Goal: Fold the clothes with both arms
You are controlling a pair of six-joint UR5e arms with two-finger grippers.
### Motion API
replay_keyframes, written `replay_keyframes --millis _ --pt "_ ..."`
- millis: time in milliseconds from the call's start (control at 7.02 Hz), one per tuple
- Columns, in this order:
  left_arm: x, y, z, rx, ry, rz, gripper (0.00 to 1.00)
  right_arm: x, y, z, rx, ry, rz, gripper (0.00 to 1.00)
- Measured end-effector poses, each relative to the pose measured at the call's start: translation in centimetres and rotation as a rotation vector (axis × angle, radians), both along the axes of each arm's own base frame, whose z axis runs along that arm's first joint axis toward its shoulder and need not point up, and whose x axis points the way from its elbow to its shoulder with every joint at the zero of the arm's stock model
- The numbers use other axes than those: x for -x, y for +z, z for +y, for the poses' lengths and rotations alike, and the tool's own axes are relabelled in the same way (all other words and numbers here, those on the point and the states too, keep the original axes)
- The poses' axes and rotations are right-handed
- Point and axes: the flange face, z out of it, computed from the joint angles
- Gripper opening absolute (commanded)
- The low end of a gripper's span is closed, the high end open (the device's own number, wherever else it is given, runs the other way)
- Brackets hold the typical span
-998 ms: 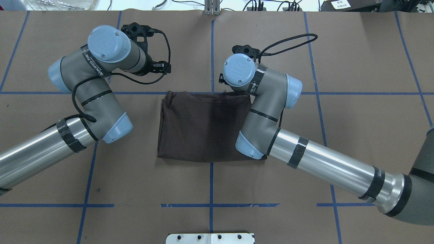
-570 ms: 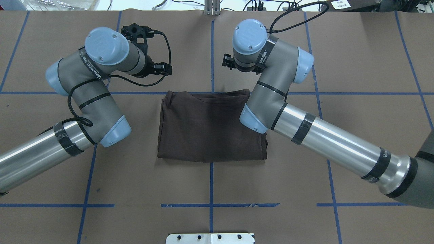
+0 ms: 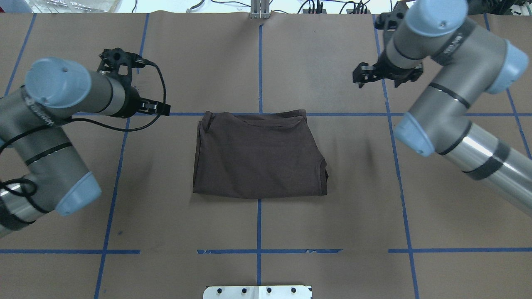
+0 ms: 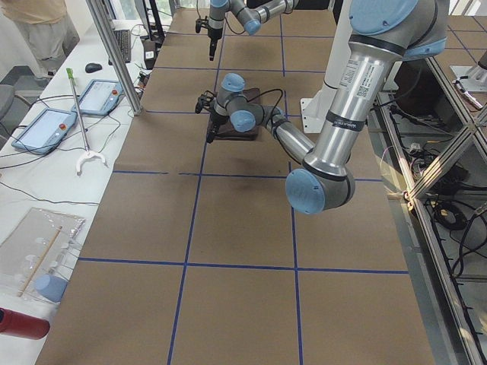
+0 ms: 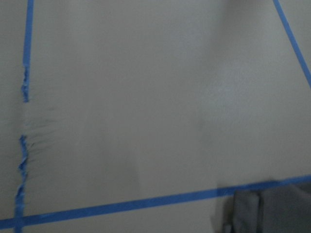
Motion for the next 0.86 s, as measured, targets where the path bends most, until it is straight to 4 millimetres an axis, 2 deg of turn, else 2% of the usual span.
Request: replay_keyframes --millis 143,285,428,570,713,855 --pt "5.0 1.4 1.1 -0.041 0.024 -0.053 1.0 -7.2 4.6 0.6 -0.023 -0.068 0.026 1.0" --pt "11.1 3.4 1.4 -0.071 0.06 -0.111 1.0 -15.3 9.9 1.4 -0.047 -0.14 0.046 1.0" --pt "17.9 6.1 1.1 -0.106 0.096 -0.176 1.0 -22.8 15.0 3.2 -0.055 -0.189 0.061 1.0" --pt "24.2 9.6 0.6 -0.105 0.113 -0.226 1.0 -28.2 19.7 6.0 -0.03 -0.206 0.077 1.0" --pt "28.4 14.2 0.1 -0.038 0.113 -0.242 1.0 -31.2 24.4 9.5 0.03 -0.21 0.091 1.0" --pt "31.3 19.0 -0.2 0.048 0.1 -0.242 1.0 -32.9 28.3 12.3 0.094 -0.202 0.094 1.0"
